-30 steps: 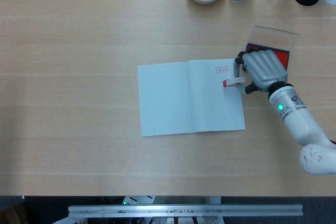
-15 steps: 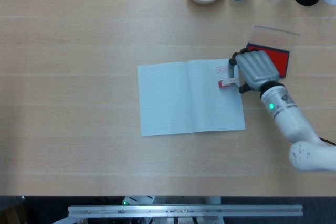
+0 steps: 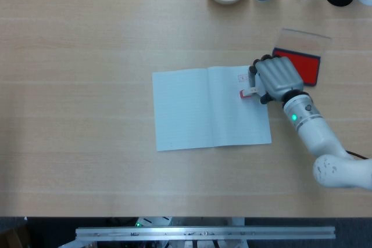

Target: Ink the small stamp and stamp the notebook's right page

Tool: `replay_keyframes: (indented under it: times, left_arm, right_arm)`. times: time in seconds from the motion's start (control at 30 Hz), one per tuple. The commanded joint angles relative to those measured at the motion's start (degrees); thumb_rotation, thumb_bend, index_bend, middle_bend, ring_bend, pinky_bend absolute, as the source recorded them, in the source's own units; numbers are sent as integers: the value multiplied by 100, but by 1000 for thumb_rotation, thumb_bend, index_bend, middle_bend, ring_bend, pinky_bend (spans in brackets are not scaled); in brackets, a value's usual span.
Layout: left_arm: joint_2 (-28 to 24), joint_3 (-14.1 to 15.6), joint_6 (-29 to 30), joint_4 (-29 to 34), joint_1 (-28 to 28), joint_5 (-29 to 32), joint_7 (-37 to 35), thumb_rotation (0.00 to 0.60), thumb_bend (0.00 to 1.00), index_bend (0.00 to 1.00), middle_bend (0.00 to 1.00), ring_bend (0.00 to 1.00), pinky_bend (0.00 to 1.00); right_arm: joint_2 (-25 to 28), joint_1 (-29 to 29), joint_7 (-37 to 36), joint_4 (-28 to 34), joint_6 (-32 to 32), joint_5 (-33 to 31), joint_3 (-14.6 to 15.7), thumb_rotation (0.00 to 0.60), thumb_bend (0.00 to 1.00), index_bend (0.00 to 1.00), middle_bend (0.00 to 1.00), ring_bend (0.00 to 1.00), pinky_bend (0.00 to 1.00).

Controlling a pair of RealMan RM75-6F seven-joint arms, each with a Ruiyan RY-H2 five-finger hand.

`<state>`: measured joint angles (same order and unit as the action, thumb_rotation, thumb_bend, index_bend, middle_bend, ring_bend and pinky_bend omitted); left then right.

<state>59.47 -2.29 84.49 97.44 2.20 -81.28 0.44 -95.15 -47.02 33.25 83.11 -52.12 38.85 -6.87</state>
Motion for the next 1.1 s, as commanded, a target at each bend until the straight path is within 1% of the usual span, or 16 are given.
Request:
replay_keyframes:
  times: [0.03,0.87,1.1]
  left_arm:
    - [2,-2,0,-5,-2,4,-9,600,260,130,127,111,83]
    - [5,-9,-4,-46,-24,30,-39,600,260,130,127,111,83]
    - [4,-15,4,-46,-26,23,-45,600,260,130,127,110,83]
  right_arm:
    - [-13,-7,13,-11,-3,-14,10,600,294,617,404,243,243]
    - [-184,-67,81,-337,86,-215,53,600,294,617,404,243,243]
    - [-132,-50,23,-253,47,-131,26,600,294,617,404,243,243]
